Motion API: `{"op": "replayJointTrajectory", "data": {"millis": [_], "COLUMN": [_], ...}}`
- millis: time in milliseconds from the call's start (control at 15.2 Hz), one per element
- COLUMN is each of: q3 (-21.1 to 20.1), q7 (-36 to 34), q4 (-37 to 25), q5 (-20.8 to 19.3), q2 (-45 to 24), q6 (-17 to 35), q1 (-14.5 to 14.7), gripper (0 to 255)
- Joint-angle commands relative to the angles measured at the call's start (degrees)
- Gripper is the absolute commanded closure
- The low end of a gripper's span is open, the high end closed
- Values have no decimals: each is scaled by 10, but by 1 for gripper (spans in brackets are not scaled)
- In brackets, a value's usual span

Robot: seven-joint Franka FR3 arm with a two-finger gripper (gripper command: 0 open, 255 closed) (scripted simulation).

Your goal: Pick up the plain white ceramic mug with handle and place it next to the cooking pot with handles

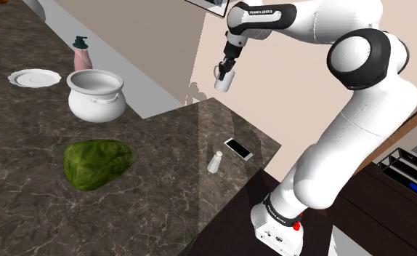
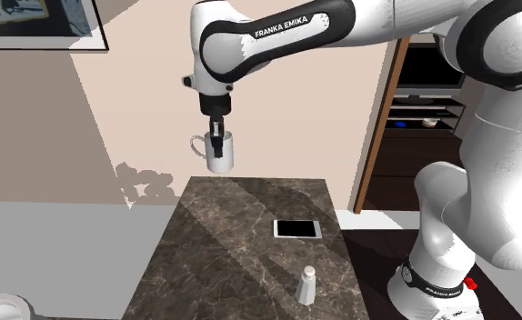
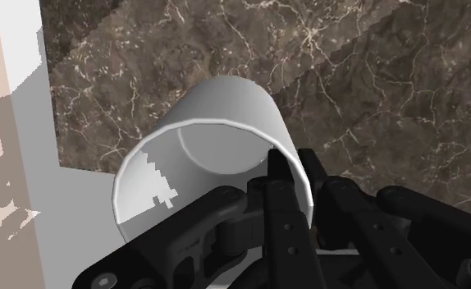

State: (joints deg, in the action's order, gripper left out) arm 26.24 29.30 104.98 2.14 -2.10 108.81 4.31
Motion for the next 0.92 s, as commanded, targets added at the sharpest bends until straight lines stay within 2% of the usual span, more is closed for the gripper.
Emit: {"op": "replayJointTrajectory", "data": {"millis": [0,462,858], "q3": [-13,-56,-89], "q7": [-29,-119,-189], "q4": [1,-18,-61], "q5": [-4,-3,4], "q2": [5,-11,-46], "q6": [-2,-4,-13], "q1": [14,61,98], "gripper": [255,255,255]}}
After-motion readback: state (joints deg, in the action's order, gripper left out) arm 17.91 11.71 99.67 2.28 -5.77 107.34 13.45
